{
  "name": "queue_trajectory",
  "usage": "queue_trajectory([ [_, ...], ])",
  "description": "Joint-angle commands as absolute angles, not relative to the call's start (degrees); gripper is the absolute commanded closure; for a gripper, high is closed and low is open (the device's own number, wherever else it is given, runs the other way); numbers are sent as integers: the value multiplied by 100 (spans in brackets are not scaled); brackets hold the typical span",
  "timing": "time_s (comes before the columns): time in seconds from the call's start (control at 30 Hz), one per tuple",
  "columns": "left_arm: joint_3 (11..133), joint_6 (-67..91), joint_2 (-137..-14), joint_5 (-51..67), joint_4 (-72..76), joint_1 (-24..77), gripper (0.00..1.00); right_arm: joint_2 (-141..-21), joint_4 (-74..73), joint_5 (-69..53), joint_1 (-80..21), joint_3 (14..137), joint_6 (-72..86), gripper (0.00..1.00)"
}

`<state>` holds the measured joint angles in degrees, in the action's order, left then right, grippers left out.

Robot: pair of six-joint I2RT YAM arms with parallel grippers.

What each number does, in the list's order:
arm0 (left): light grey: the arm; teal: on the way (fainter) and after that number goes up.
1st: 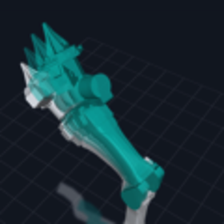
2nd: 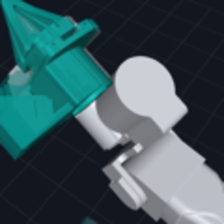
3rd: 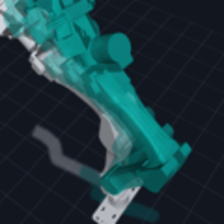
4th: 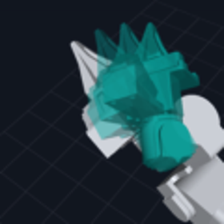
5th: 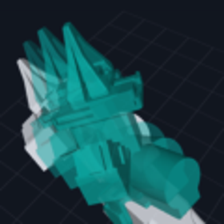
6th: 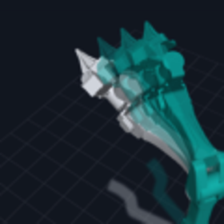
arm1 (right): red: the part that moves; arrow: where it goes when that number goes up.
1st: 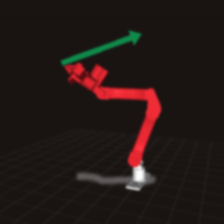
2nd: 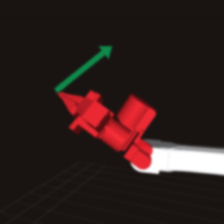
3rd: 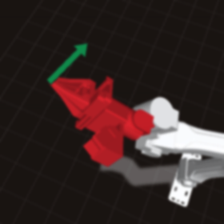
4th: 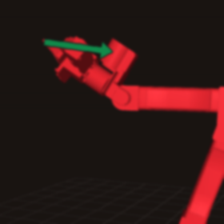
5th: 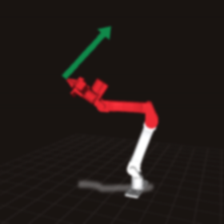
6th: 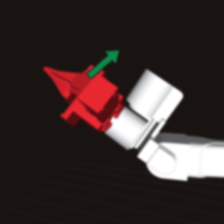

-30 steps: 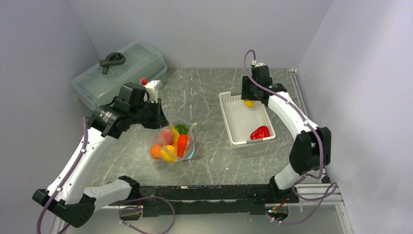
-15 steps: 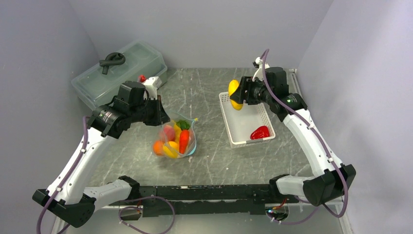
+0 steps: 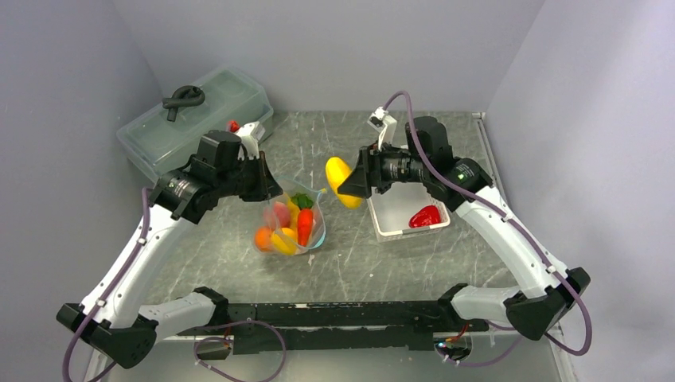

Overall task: Place the food in the zip-top bag and seal the zipper
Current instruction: Place the fake fruit in the zipper food storage bag.

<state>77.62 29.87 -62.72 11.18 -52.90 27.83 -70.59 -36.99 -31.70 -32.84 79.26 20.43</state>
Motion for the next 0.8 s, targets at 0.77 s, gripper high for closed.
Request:
queue_trajectory([
  [0.77, 7795, 3260, -6319, 1237, -4926, 2767, 100, -7916, -2690, -3409, -4925, 8225, 2328, 75],
])
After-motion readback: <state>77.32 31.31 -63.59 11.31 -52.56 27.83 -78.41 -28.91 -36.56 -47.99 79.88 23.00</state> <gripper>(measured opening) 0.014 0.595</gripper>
